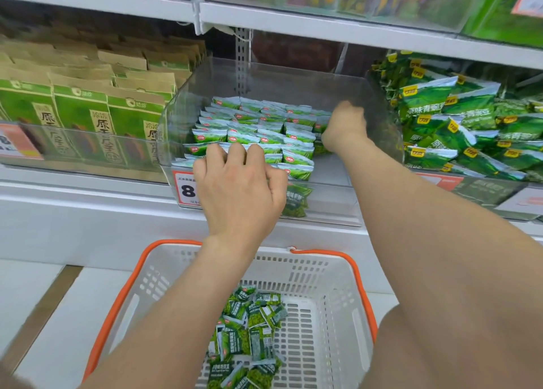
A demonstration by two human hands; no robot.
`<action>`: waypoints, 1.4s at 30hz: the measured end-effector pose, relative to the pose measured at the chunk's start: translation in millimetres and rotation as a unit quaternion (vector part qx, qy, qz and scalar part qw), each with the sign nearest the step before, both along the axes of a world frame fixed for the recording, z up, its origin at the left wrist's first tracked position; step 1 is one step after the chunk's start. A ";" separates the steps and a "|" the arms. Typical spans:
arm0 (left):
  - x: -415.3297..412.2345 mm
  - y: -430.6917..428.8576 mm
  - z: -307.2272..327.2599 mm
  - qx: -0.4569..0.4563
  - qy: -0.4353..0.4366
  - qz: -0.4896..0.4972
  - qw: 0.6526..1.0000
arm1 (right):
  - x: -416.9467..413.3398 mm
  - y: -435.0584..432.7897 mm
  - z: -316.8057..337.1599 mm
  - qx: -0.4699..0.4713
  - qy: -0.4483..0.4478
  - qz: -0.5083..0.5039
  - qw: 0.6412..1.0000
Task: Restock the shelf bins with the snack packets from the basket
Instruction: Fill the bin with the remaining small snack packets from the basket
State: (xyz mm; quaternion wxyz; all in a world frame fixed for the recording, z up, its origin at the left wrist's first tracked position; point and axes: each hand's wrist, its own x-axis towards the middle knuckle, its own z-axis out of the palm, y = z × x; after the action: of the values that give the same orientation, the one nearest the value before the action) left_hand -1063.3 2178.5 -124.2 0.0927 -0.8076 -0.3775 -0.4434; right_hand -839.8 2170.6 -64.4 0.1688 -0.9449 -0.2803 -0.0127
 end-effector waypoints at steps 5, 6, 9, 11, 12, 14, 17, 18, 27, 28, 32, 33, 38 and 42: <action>-0.3 -0.2 -1.9 -0.007 -0.005 -0.005 1.000 | -0.7 -2.5 -5.7 -0.041 0.008 0.056 0.998; -0.2 -0.2 -1.8 -0.009 -0.005 -0.005 1.000 | -0.2 -3.0 -6.6 -0.044 0.014 0.067 0.997; -0.3 -1.0 -1.8 -0.015 -0.001 -0.008 1.000 | -2.8 -9.5 -2.8 -0.054 0.054 0.099 0.992; -1.2 -0.6 -1.5 -0.021 0.005 -0.010 1.000 | -8.7 -17.1 4.4 -0.092 0.074 0.140 0.983; -2.4 -0.4 -1.3 -0.024 0.012 -0.009 1.000 | -12.8 -21.0 8.4 -0.119 0.089 0.161 0.976; -4.6 -0.8 -0.2 -0.033 0.027 -0.009 0.999 | -24.2 -32.2 17.8 -0.155 0.112 0.188 0.963; -5.8 -3.1 4.7 -0.067 0.028 -0.012 0.997 | -37.0 -45.7 25.4 -0.092 0.085 0.191 0.973; -6.4 -4.4 7.3 -0.081 0.018 -0.019 0.996 | -43.5 -51.5 26.1 -0.047 0.059 0.181 0.981; -33.5 -30.3 -42.9 0.051 -0.026 -0.224 0.973 | -150.5 -114.1 27.1 0.017 -0.148 0.370 0.917; -38.7 -28.9 -62.5 0.020 0.022 -0.260 0.965 | -156.9 -116.6 20.9 -0.045 -0.132 0.387 0.912; -66.7 -27.7 -144.4 -0.217 0.254 -0.264 0.905 | -176.3 -128.7 -21.4 -0.287 -0.074 0.458 0.838; -72.8 -28.4 -161.9 -0.266 0.311 -0.243 0.879 | -179.9 -130.6 -32.6 -0.332 -0.080 0.478 0.809; -99.4 -31.0 -235.3 -0.406 0.510 -0.161 0.741 | -195.3 -130.6 -73.5 -0.444 -0.080 0.534 0.715; -111.7 -28.9 -275.3 -0.448 0.548 -0.167 0.686 | -197.2 -123.1 -82.4 -0.467 -0.073 0.537 0.699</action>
State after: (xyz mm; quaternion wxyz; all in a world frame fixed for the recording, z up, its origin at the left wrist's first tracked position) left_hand -1175.0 2149.5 -399.4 -0.1656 -0.9018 -0.2720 0.2920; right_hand -1037.0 2047.6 -146.8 -0.3366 -0.5881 -0.7214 0.1431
